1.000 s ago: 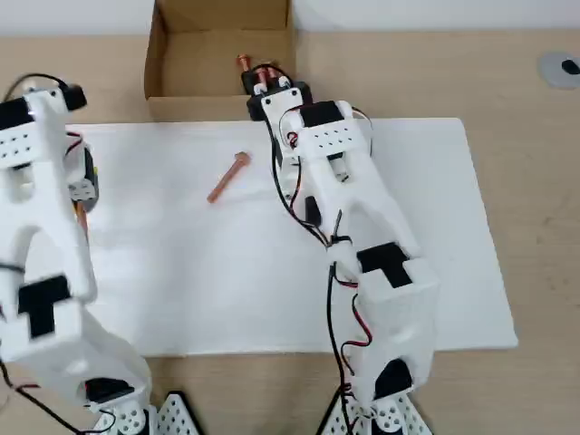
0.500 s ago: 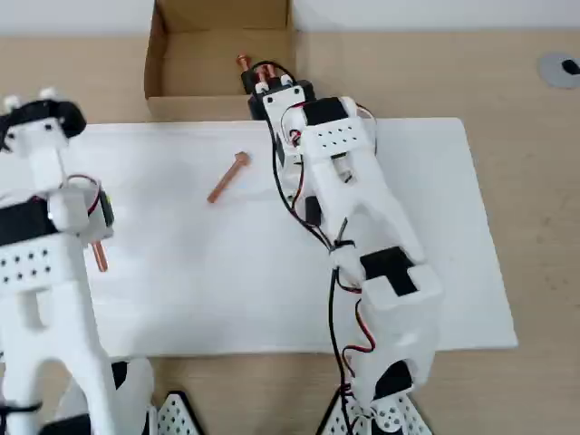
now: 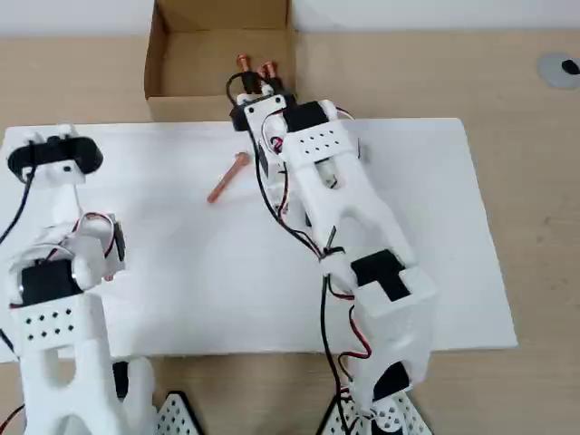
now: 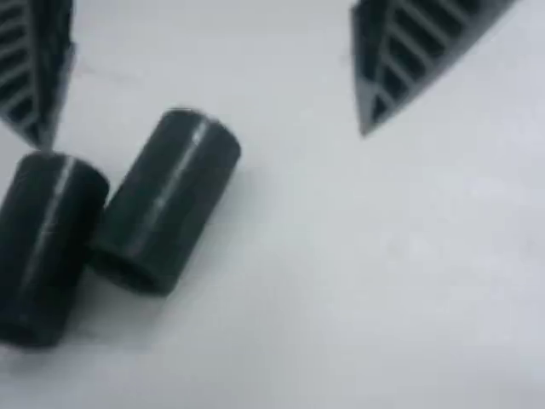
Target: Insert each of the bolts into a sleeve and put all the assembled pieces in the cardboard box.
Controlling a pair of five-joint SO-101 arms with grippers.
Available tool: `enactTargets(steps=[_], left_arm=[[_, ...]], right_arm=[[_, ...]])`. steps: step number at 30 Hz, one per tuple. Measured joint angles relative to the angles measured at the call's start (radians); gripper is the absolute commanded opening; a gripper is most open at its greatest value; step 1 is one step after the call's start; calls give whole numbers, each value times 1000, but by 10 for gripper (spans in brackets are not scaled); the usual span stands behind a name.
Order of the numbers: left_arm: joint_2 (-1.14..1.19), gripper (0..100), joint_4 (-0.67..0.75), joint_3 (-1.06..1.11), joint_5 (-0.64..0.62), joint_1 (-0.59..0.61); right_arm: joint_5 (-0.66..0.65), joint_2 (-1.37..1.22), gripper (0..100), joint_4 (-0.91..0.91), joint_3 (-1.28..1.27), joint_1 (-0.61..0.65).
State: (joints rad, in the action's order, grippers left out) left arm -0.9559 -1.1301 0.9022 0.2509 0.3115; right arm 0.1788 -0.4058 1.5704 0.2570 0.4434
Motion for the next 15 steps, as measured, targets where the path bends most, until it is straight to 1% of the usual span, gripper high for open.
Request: enactTargets(steps=[5, 15], left_arm=[[-31, 7, 6, 23, 0, 0], [-32, 6, 6, 23, 0, -2]], right_arm=[[21, 0, 196, -44, -40, 0], [21, 0, 196, -48, -41, -32]])
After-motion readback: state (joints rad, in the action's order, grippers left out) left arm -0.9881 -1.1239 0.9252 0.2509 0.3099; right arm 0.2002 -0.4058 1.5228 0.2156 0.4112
